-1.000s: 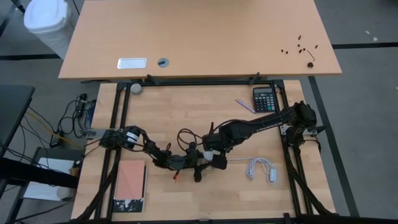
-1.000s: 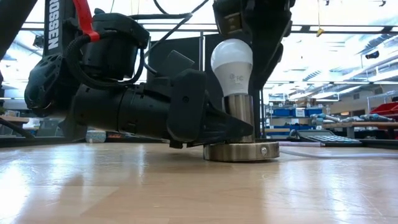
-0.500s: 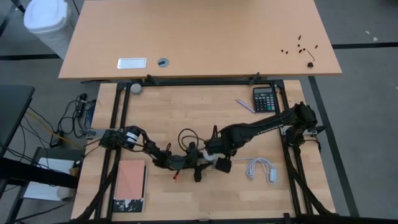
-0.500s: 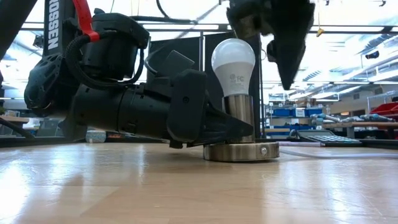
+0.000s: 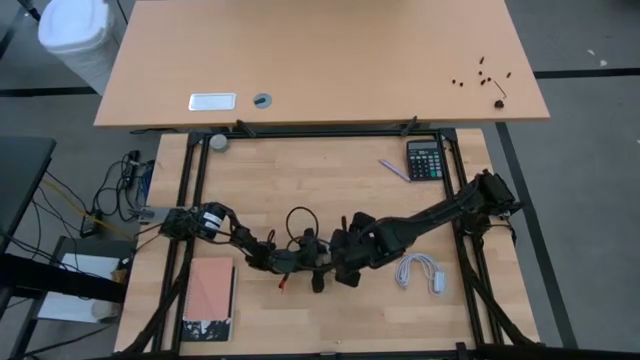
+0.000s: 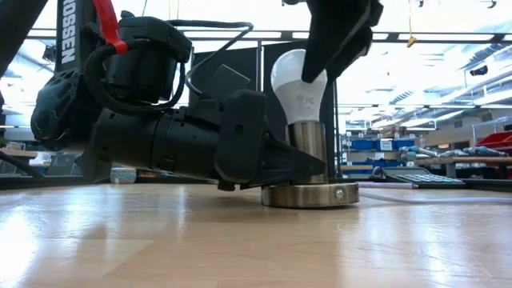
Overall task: Screw lightbulb
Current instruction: Remove the lightbulb from the lamp
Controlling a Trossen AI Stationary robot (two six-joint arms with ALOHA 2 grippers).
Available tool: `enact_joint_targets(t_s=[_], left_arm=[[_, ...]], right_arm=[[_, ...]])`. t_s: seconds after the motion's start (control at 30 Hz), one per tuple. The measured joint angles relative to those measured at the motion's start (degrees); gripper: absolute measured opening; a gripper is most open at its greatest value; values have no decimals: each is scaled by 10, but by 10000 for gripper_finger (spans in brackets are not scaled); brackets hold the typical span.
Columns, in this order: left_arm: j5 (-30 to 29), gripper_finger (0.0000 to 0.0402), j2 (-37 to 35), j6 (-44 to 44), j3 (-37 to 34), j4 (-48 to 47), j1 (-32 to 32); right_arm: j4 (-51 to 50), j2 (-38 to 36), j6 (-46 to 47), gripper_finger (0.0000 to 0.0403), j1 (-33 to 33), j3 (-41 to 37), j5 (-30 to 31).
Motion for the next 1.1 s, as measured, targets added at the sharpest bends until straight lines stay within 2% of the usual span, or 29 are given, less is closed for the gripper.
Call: enact_joint_targets(t_s=[0.13,0.27,0.4,0.43,0.53,0.57,0.63,0.73,0.87,1.03,1.1], left_arm=[[-1,189,0,-1,0,0,0],[-4,189,0,2,0,0,0],[-3,189,0,2,0,0,-1],[-3,189,0,2,0,0,-1],[-2,189,0,2,0,0,-1],[-2,189,0,2,0,0,-1],[-2,189,0,2,0,0,-1],[-2,189,0,2,0,0,-1],[-1,189,0,0,-1,5,-1],[0,189,0,-2,0,6,-1],[0,189,0,-1,0,5,-1]], right_arm=[[-34,0,1,295,-6,0,27],[-124,0,6,293,-19,0,52],[-227,0,69,290,-26,0,85],[-226,0,74,290,-27,0,78],[-189,0,42,292,-18,0,0],[-164,0,27,293,-12,0,-27],[-101,2,7,294,0,0,-43],[-27,3,-3,294,15,0,-11],[-2,3,0,291,17,-7,51],[-7,3,9,289,6,-31,65],[-49,3,19,289,0,-35,80]])
